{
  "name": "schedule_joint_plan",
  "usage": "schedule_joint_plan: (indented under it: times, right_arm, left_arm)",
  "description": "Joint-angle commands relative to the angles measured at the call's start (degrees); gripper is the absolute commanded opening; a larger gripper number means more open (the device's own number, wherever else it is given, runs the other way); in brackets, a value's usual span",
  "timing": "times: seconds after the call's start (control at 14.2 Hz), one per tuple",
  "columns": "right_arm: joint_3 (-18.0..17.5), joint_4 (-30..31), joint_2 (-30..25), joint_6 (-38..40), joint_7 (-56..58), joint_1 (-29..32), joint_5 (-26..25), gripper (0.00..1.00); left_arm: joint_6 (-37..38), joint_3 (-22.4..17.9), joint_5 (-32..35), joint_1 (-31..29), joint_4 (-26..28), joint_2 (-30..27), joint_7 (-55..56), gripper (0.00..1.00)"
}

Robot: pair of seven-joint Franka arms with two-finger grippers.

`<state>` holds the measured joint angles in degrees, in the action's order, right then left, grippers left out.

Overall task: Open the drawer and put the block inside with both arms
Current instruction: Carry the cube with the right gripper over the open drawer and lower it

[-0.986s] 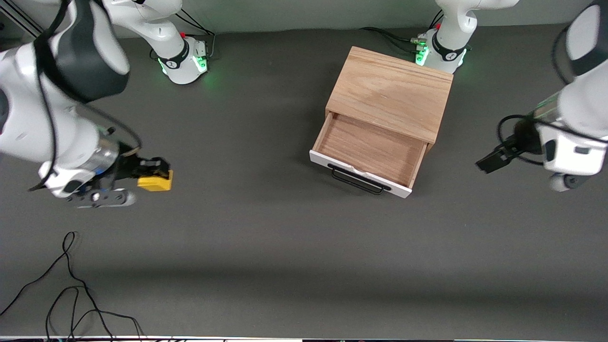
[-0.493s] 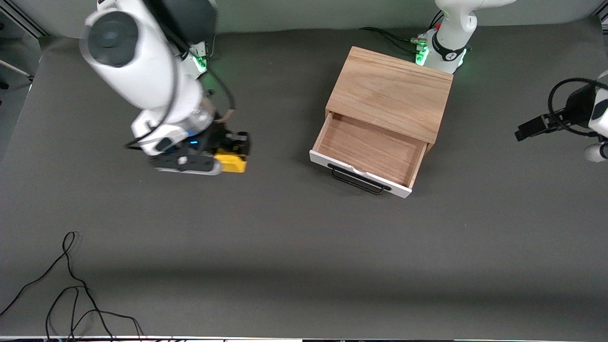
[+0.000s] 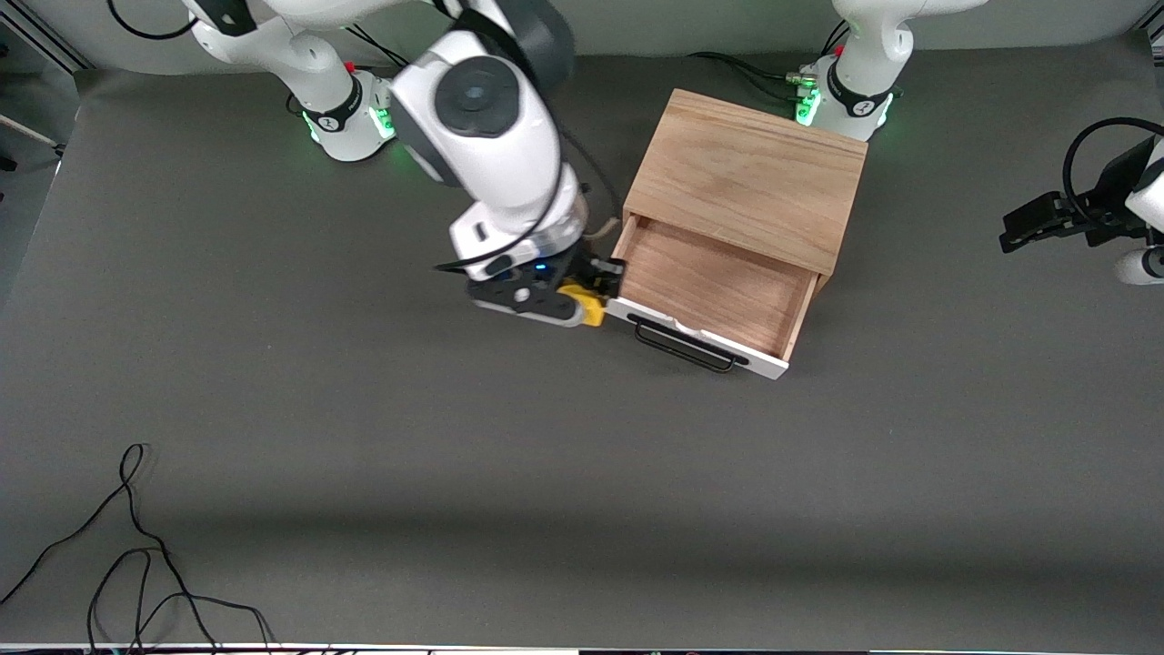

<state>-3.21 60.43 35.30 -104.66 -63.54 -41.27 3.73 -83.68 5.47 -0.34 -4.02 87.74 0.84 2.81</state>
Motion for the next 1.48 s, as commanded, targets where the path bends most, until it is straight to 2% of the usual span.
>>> schedule_joint_plan:
  times: [0.0, 0.56, 0.63, 0.77, 0.92, 1.27, 1.41]
  right_arm:
    - [0.66, -3.21, 3.37, -2.65, -3.87, -3.19, -1.18, 0.12]
    - [0.49, -2.78, 10.4, -9.16, -12.04, -9.61, -1.09, 0.12]
    - [0.49, -2.69, 11.28, -9.86, -13.18, -10.49, -1.18, 0.12]
    - [0.49, -2.6, 12.86, -11.0, -15.47, -10.93, -1.09, 0.12]
    - [0.49, -2.42, 14.18, -11.36, -15.65, -11.02, -1.09, 0.12]
    - [0.49, -2.16, 14.36, -11.27, -17.23, -11.37, -1.18, 0.33]
    - [0.58, -2.07, 14.36, -11.36, -17.67, -11.73, -1.27, 0.49]
  left_arm:
    - [-2.97, -0.02, 0.87, -0.11, 3.58, -3.12, -2.55, 1.0]
    - [-4.91, -0.1, 0.08, 1.47, 2.79, -1.54, -2.37, 1.0]
    - [-5.0, -1.15, 0.52, 3.3, 2.79, -1.54, -2.37, 1.0]
    - [-5.0, -6.67, 0.52, 8.39, 2.7, -1.45, -2.55, 1.0]
    - [-5.0, -7.4, 0.61, 8.69, 2.61, -1.45, -2.64, 1.0]
    - [-5.09, -6.09, 0.7, 7.63, 2.52, -1.19, -2.64, 1.0]
    - [-5.35, -5.39, 0.7, 7.19, 2.43, -1.01, -2.55, 1.0]
